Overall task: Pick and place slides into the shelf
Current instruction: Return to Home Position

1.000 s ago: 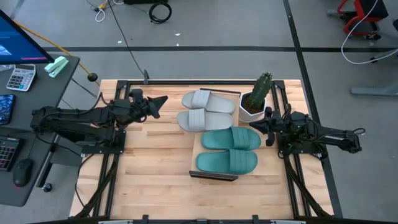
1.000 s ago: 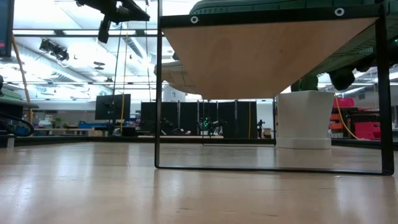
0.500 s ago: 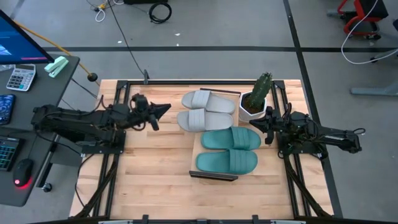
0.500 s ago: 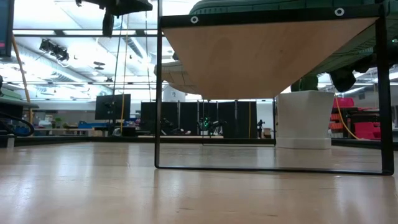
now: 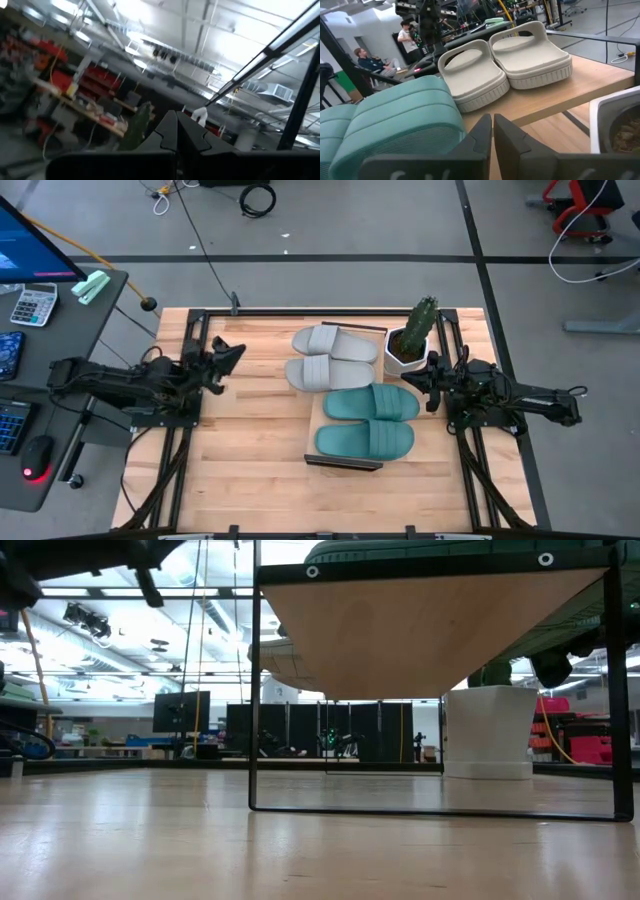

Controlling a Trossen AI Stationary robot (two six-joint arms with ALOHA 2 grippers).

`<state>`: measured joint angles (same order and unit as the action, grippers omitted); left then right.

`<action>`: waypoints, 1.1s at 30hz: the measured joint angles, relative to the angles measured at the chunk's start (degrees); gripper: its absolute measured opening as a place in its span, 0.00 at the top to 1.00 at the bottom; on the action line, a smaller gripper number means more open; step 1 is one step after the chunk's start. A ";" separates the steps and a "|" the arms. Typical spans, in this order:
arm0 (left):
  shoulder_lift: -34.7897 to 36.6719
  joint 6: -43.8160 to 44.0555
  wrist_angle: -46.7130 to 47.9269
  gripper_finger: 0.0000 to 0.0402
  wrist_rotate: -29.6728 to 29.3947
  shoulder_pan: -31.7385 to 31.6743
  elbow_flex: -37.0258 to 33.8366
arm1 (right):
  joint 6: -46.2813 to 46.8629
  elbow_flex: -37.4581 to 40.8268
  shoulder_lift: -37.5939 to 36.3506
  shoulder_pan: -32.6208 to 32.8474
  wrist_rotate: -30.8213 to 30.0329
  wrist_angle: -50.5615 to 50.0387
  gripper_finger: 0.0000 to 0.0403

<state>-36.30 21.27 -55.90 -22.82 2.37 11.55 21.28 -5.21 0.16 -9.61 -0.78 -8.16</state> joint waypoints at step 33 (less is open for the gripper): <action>36.17 -10.17 32.91 0.99 8.54 -0.07 -4.50 | 0.00 0.00 0.02 0.00 0.00 -0.01 0.93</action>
<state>-0.13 11.10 -22.99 -14.28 2.31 7.05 21.28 -5.21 0.19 -9.61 -0.78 -8.17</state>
